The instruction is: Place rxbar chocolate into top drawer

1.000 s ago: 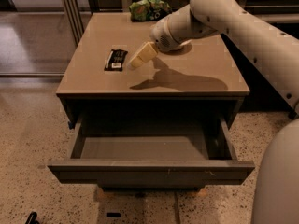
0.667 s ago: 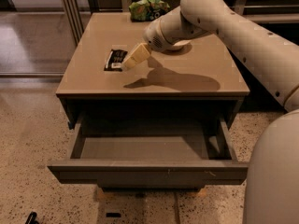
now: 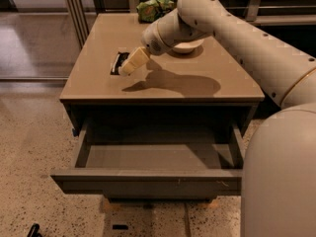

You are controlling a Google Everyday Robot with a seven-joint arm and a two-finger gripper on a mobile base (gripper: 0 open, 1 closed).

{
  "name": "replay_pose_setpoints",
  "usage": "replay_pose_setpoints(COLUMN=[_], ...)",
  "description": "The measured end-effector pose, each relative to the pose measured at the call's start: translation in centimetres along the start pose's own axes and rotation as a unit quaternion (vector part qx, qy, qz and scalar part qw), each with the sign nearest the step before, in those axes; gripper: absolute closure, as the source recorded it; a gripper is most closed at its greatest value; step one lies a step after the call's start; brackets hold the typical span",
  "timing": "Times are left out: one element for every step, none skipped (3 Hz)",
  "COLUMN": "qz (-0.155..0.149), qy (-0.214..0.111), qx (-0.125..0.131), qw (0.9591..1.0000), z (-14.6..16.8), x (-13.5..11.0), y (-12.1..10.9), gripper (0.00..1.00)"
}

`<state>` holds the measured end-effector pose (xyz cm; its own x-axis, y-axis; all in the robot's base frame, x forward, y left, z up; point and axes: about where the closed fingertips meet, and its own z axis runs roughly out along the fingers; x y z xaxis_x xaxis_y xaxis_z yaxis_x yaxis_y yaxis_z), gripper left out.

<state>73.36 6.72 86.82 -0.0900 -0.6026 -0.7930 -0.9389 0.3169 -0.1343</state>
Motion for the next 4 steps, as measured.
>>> replay_pose_setpoints(qz=[0.009,0.009,0.011,0.019], qy=[-0.005,-0.011,-0.006,0.002], qx=[0.0,-0.002,-0.001,0.005], qw=[0.9999,0.9999,0.9999,0.9998], z=[0.8,2.4,4.4,5.4], x=[0.0,-0.6,-1.6,-1.7], y=[0.3,0.2,-0.6,-1.0], gripper=[0.0,0.0,0.0,0.0])
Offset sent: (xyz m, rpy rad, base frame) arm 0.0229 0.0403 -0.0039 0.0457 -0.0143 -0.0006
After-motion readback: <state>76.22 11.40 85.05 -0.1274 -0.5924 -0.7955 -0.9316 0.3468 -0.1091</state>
